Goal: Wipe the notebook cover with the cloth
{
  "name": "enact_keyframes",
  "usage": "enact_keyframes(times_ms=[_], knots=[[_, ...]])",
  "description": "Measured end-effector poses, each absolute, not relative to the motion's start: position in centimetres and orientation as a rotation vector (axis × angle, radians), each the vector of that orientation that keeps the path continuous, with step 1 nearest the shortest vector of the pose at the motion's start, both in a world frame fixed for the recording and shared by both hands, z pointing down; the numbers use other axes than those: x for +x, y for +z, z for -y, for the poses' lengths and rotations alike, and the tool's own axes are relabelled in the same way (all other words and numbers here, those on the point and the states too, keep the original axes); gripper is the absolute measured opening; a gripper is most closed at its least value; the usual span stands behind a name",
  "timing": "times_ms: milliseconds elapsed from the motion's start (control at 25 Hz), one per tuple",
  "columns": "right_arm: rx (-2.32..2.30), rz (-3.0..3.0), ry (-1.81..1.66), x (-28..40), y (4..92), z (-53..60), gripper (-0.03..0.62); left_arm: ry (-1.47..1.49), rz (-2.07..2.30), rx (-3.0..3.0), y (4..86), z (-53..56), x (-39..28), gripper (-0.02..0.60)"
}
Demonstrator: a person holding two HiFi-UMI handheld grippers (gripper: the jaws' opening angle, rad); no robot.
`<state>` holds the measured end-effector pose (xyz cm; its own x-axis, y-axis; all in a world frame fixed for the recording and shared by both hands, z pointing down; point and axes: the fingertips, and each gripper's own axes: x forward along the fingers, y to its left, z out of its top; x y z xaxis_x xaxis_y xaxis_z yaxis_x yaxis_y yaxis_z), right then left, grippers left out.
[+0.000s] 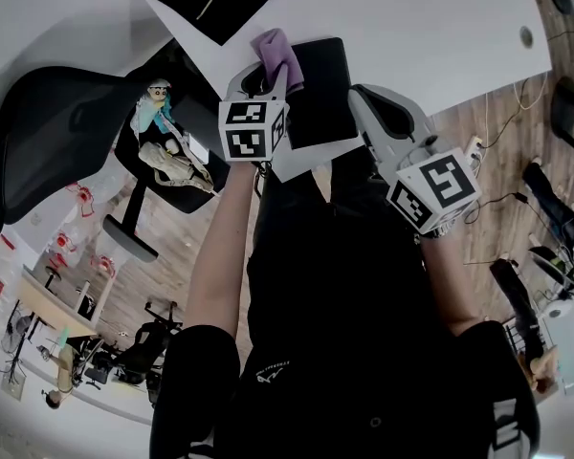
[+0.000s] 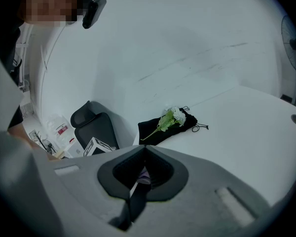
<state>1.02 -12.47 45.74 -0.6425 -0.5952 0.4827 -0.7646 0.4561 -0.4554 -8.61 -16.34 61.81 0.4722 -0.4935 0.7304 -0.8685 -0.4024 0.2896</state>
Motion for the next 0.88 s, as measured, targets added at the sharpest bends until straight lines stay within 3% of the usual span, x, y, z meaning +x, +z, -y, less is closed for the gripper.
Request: enact_keyframes(times_ms=[880], knots=[[1.092, 2.476, 0.943, 1.1, 45.6, 11.4, 0.005, 0.773, 1.287, 1.943, 61.9, 15.2, -14.0, 0.083]])
